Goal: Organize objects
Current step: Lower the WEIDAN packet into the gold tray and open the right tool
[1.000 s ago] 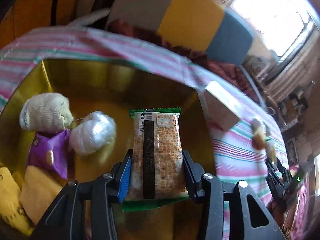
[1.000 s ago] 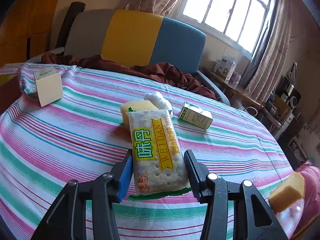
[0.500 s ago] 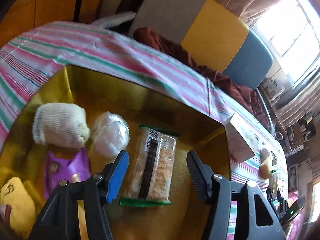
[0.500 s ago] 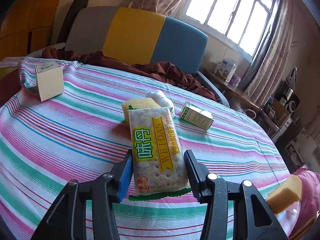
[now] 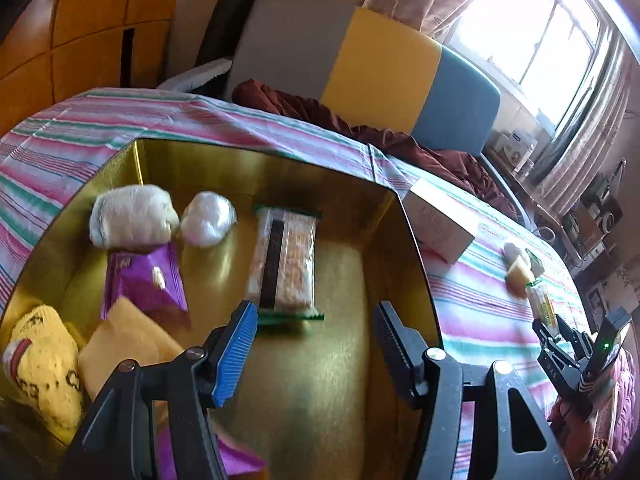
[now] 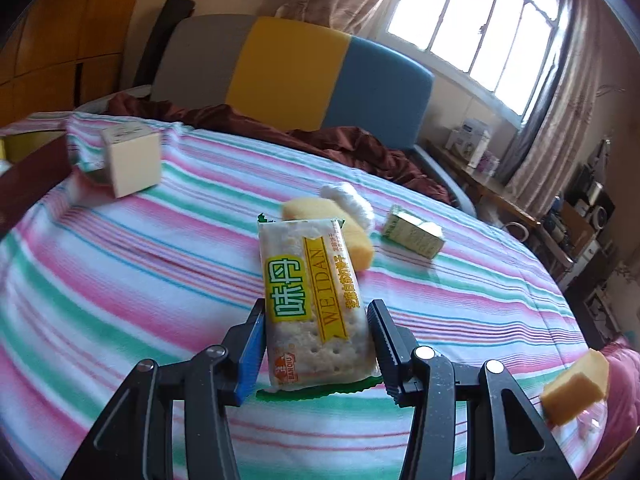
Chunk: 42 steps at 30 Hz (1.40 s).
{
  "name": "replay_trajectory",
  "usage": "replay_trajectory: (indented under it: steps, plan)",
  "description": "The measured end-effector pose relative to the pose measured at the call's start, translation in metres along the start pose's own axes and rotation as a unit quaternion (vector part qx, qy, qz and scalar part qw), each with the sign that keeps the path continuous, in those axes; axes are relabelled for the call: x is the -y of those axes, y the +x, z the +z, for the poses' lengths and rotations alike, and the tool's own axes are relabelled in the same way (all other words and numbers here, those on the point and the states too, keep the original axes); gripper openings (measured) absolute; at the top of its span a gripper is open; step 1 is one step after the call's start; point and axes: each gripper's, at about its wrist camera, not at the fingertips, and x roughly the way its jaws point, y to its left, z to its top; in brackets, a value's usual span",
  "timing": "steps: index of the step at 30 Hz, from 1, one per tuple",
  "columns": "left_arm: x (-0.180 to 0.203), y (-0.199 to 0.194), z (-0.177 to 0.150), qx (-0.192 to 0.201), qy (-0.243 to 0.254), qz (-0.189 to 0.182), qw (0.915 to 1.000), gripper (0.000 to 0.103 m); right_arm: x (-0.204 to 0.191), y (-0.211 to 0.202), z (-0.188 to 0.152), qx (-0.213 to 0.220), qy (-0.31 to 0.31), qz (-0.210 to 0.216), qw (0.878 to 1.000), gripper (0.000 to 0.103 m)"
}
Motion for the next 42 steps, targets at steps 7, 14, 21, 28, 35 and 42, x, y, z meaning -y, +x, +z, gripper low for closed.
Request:
replay_trajectory:
  steps: [7,14,21,28,35,42]
  plan:
    - [-0.016,-0.019,0.001,0.023,-0.006,0.01,0.9997,0.061,-0.026,-0.039,0.008,-0.004,0.066,0.125,0.99,0.05]
    - [-0.041,-0.037,0.01,0.044,-0.03,0.027,0.9982,0.061,-0.102,-0.092,0.043,0.027,0.045,0.238,0.97,0.05]
    - [-0.065,-0.056,0.019,0.069,-0.057,0.047,0.9949,0.061,-0.174,-0.122,0.07,0.015,0.021,0.308,0.951,0.049]
    - [-0.076,-0.06,0.024,0.064,-0.082,0.043,0.9936,0.061,-0.242,-0.113,0.075,-0.026,-0.025,0.328,0.944,0.05]
    - [-0.063,-0.058,0.02,0.055,-0.067,0.033,0.9957,0.061,-0.253,-0.107,0.064,-0.041,-0.026,0.338,0.94,0.052]
    - [-0.04,-0.054,0.011,0.037,-0.046,0.012,0.9982,0.061,-0.209,-0.116,0.061,-0.016,0.022,0.339,0.94,0.056]
